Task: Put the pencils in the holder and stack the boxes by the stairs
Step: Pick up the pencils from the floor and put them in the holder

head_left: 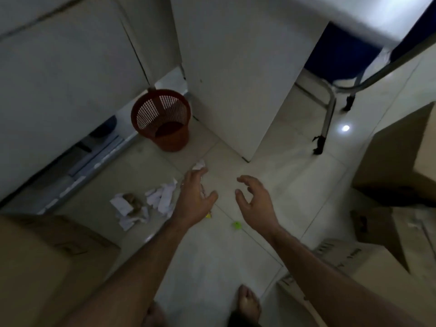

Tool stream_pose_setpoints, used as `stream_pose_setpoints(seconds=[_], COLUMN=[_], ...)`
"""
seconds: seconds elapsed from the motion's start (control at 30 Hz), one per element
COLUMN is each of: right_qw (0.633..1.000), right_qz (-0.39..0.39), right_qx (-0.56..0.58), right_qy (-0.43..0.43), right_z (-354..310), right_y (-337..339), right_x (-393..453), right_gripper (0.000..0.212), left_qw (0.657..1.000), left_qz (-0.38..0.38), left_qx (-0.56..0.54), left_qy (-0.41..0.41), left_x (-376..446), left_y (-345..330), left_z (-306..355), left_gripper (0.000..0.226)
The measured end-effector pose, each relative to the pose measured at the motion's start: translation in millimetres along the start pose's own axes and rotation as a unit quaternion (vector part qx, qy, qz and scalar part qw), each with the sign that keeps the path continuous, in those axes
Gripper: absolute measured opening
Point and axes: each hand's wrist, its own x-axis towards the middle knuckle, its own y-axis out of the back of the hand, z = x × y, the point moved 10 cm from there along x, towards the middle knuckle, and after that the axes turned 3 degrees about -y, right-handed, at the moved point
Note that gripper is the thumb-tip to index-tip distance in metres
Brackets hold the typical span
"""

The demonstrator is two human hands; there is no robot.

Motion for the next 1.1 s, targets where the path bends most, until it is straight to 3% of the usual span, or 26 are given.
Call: stream_pose_setpoints(seconds=[0.17,0.37,0.53,0.67,0.87,1.0,1.1], right_qw=[0.999,0.996,0.986,0.978,0.98,0.995,0.994], right_qz=[-0.021,-0.026,-0.071,-0.108,-0.087,-0.033,-0.045], right_qx=[-0.022,-0.021,-0.11,-0.169,-0.175,-0.053,0.038], right_qy=[-0.014,-0.08,-0.104,-0.058,-0.024,-0.076,-0.092], right_z=[113,243,317,338,339,331,313], right_y=[-64,-131,-162,-178,-187,-186,-205], right_x=[2,7,5,-8,-2,17,35], right_gripper=[0.025,0.025,0.028,0.037,0.025,0.019,0.014], left_qw=[0.998,0.996,0.988,0.985,0.987,0.991,0.999], left_qz=[-0.044,-0.082,-0.118,-0.113,-0.096,-0.084,-0.046], left_qx=[0.016,0.022,0.099,0.123,0.103,0.081,0.014], left_qy=[0.029,0.001,-0.011,-0.036,-0.081,-0.064,0.014], left_x=[-8,7,12,14,22,27,34], left_y=[-79,-164,-210,-222,-217,-208,-192], left_z=[-112,-222,-283,-301,-299,-304,-317], left_gripper=[0.051,0.044,0.044,0.038,0.025,0.024,0.009])
